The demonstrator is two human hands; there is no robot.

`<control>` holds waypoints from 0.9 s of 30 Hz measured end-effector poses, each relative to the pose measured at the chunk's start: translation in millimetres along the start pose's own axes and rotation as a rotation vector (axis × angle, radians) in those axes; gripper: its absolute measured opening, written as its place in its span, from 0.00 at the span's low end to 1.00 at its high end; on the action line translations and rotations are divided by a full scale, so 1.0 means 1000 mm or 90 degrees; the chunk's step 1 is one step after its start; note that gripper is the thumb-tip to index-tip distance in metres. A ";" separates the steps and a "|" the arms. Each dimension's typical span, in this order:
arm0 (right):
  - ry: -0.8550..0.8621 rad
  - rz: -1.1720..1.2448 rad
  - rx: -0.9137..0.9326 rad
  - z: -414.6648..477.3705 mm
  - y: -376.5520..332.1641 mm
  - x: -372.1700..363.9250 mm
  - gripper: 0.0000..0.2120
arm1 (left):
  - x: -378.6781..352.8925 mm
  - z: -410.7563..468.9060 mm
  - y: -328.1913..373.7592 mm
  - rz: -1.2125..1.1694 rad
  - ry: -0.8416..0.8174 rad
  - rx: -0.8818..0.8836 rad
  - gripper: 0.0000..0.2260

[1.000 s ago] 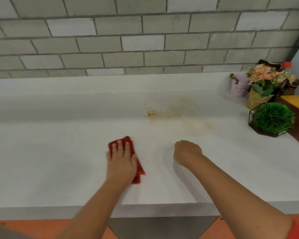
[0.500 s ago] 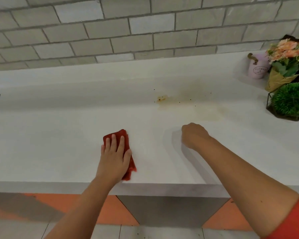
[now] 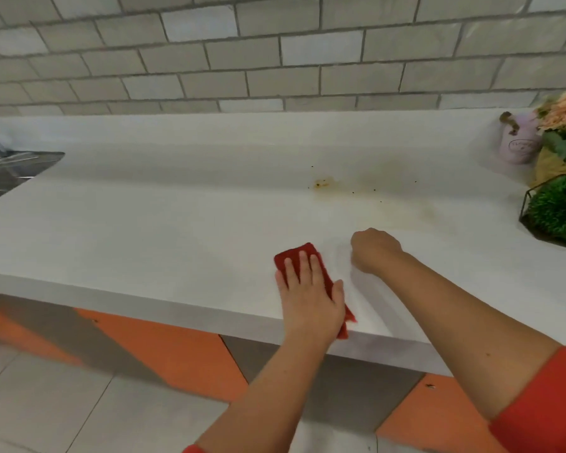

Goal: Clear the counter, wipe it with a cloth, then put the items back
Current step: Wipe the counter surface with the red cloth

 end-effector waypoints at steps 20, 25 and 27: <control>-0.019 -0.067 0.012 0.002 -0.010 -0.017 0.16 | 0.040 0.078 -0.178 0.015 0.015 0.402 0.26; -0.009 -0.081 0.024 -0.001 -0.013 -0.021 0.16 | 0.012 0.078 -0.062 0.051 0.009 0.159 0.25; 0.001 -0.061 0.031 -0.003 -0.009 -0.022 0.16 | 0.004 0.064 -0.025 0.060 -0.010 0.036 0.25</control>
Point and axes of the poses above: each hand's wrist, its own z-axis towards the middle knuckle, its own x-axis out of the back of the hand, y = z × x, the point moved 3 cm from there along z, towards the middle knuckle, and after that the axes turned 1 degree about -z, right-handed, at the moved point
